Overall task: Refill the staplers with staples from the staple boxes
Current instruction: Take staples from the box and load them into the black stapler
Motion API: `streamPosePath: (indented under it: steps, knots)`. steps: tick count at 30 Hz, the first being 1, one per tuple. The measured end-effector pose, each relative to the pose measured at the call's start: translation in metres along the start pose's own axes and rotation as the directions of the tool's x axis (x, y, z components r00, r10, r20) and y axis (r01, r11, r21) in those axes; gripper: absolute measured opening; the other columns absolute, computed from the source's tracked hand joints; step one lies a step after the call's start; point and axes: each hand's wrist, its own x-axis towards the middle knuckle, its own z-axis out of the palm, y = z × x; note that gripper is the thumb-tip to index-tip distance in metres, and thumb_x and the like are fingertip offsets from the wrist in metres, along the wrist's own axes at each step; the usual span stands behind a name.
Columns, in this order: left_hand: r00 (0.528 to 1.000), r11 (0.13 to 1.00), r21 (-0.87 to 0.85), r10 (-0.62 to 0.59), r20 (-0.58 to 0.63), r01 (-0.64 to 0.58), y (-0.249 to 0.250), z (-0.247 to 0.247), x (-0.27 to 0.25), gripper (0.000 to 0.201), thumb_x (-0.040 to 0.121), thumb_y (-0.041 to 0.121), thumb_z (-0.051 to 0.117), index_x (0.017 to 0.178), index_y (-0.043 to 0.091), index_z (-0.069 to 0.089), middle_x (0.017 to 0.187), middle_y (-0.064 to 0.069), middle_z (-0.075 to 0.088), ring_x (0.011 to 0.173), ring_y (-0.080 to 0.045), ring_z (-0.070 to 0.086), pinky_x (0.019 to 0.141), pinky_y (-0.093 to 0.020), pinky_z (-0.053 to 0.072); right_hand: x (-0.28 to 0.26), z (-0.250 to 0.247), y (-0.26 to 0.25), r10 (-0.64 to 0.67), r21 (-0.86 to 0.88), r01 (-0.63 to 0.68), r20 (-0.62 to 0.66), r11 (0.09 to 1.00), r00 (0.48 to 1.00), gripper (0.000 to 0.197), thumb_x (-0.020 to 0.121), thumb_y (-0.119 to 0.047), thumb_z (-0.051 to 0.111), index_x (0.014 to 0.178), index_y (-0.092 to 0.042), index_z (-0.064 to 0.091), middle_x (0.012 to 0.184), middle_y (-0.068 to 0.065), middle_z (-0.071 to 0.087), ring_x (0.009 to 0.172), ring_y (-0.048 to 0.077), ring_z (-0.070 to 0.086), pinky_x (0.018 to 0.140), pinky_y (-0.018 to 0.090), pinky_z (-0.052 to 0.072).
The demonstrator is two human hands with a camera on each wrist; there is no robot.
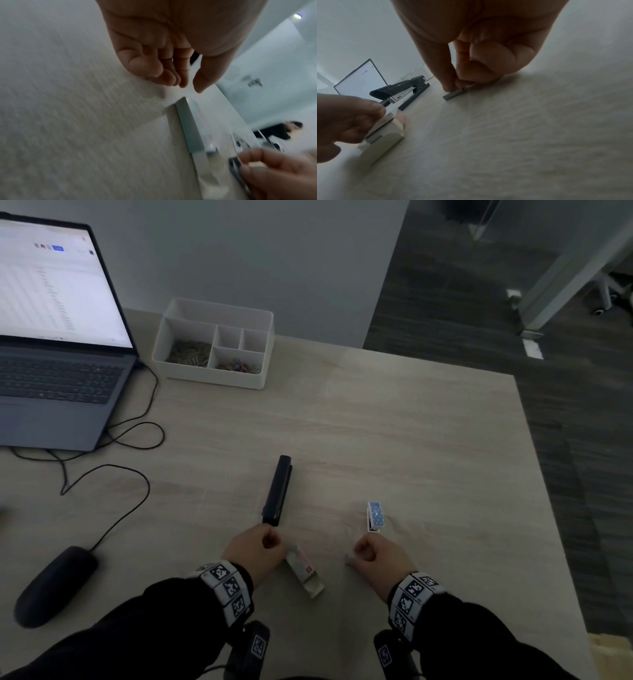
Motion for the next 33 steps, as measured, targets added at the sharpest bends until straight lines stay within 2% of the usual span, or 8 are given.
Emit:
streamPosePath:
  steps: [3,7,16,19,23,26,29,33]
  knots:
    - [0.992,0.992,-0.083,-0.106,-0.074,0.100,-0.009,-0.014,0.009,0.014,0.081,0.031,0.068,0.076,0.022,0.059,0.073,0.000,0.063,0.072,-0.024,0.060,0.067,-0.034,0.051,0.002,-0.001,0.003,0.019,0.027,-0.018,-0.038,0.999,0.999,0.017,0.081,-0.032,0.073,0.079,-0.031,0.056,0.061,-0.010,0.058,0.066,0.010,0.056,0.061,0.023,0.043]
    - [0.977,0.988,-0.136,-0.093,-0.190,0.068,-0.006,-0.027,0.022,0.033,0.074,0.038,0.076,0.094,0.021,0.056,0.092,-0.004,0.061,0.077,-0.019,0.057,0.069,-0.031,0.047,0.001,-0.006,0.001,0.010,0.063,-0.003,-0.116,0.998,0.993,0.016,0.084,-0.034,0.070,0.075,-0.029,0.058,0.053,-0.008,0.055,0.054,0.004,0.052,0.054,0.022,0.039]
    - [0.999,1.000,0.016,0.010,-0.040,-0.010,0.027,-0.026,0.037,0.094,0.064,0.068,0.071,0.142,0.022,0.044,0.140,-0.001,0.040,0.124,-0.021,0.050,0.107,-0.036,0.043,-0.005,-0.006,-0.036,-0.076,0.194,0.082,-0.036,0.977,0.996,0.006,0.086,-0.034,0.064,0.082,-0.030,0.062,0.057,-0.007,0.059,0.049,0.008,0.054,0.058,0.034,0.053]
    - [0.998,0.998,0.034,-0.044,-0.045,0.046,0.043,-0.025,0.039,0.082,0.071,0.070,0.063,0.133,0.017,0.054,0.135,-0.003,0.043,0.119,-0.024,0.055,0.104,-0.036,0.045,-0.006,-0.007,-0.053,-0.088,0.265,0.091,-0.022,0.960,0.996,0.004,0.087,-0.030,0.064,0.085,-0.027,0.065,0.064,-0.007,0.060,0.054,0.008,0.056,0.061,0.036,0.056]
    - [0.991,0.990,-0.078,-0.120,-0.051,0.116,0.060,-0.028,0.045,0.032,0.077,0.044,0.071,0.081,0.014,0.059,0.089,-0.008,0.063,0.076,-0.026,0.061,0.070,-0.033,0.051,-0.007,-0.007,-0.072,-0.104,0.308,0.093,0.020,0.947,0.994,0.009,0.088,-0.032,0.062,0.095,-0.028,0.065,0.078,-0.008,0.063,0.067,0.015,0.066,0.064,0.035,0.057]
    - [0.977,0.901,-0.381,-0.209,0.039,0.208,0.064,-0.027,0.041,0.033,0.076,0.039,0.071,0.085,0.014,0.053,0.086,-0.013,0.066,0.081,-0.032,0.066,0.073,-0.045,0.059,-0.010,-0.008,-0.084,-0.120,0.320,0.102,0.035,0.942,0.992,0.022,0.091,-0.038,0.057,0.111,-0.031,0.062,0.096,-0.011,0.064,0.087,0.016,0.068,0.072,0.038,0.061]
    - [0.972,0.773,-0.591,-0.162,0.168,0.231,0.075,-0.027,0.022,0.030,0.084,0.026,0.073,0.092,0.008,0.050,0.093,-0.019,0.064,0.076,-0.030,0.065,0.071,-0.047,0.061,-0.012,-0.010,-0.095,-0.062,0.459,0.031,0.053,0.888,0.997,0.032,0.097,-0.039,0.050,0.126,-0.027,0.054,0.106,-0.009,0.062,0.090,0.016,0.068,0.066,0.034,0.061]
    - [0.985,0.897,-0.441,0.083,0.148,-0.009,0.084,-0.022,-0.004,0.035,0.072,0.027,0.080,0.093,0.020,0.052,0.101,-0.002,0.070,0.080,-0.025,0.071,0.072,-0.042,0.061,-0.014,-0.015,-0.103,0.079,0.651,-0.130,0.107,0.748,0.991,0.032,0.094,-0.047,0.053,0.115,-0.022,0.056,0.102,0.003,0.070,0.080,0.023,0.073,0.062,0.038,0.062]
